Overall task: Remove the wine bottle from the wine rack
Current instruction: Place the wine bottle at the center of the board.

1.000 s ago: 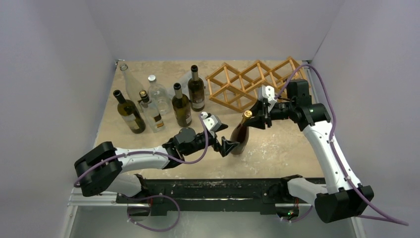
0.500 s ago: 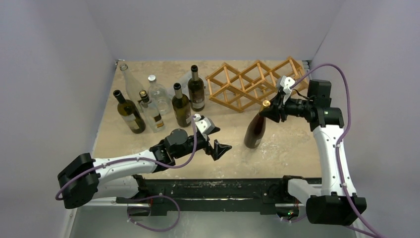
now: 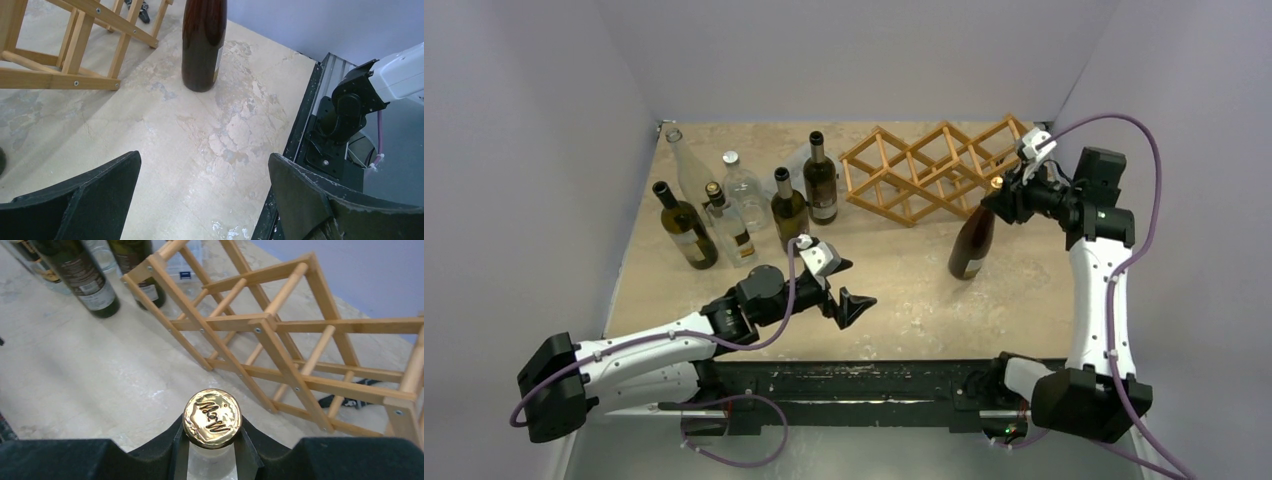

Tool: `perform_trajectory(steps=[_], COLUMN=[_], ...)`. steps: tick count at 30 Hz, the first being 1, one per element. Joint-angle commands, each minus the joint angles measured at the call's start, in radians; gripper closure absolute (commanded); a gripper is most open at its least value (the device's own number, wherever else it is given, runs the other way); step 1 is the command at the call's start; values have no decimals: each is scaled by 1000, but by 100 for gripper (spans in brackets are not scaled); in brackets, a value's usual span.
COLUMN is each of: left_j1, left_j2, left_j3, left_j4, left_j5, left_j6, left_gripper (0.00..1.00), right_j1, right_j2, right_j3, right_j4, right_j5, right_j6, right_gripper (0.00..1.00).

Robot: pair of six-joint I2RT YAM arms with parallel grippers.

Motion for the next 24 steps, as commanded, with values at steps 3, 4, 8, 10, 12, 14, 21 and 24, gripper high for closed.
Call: perform_trajectory(steps=[3, 4, 8, 10, 12, 14, 21, 24], left_j1=[-1, -1, -1, -1, -2, -1, -1, -2], left_j2=[-64, -69, -92, -103, -114, -123, -155, -171], left_j3=[-2, -3, 4, 5, 8, 13, 49, 58], left_j4=[-51, -58, -94, -105, -116, -131, -199, -223], left_j5=[-19, -21, -26, -30, -32, -34, -41, -44], left_j6=[-4, -6, -10, -14, -18, -23, -33, -37], left_gripper=[0, 0, 0, 0, 0, 0, 0, 0], right_j1=[-105, -123, -185, -210, -234, -254, -295, -301], right_j2=[41, 54, 95, 117, 136, 155, 205, 220], right_j3=[138, 145, 174, 196, 217, 241, 285, 292], right_j4=[234, 238, 255, 261, 260, 256, 258, 257], right_j5=[3, 0, -9, -12, -17, -20, -7, 0], right_j6=[41, 43, 45, 46, 43, 38, 23, 9], right_gripper=[100, 100, 100, 100, 100, 100, 100, 99])
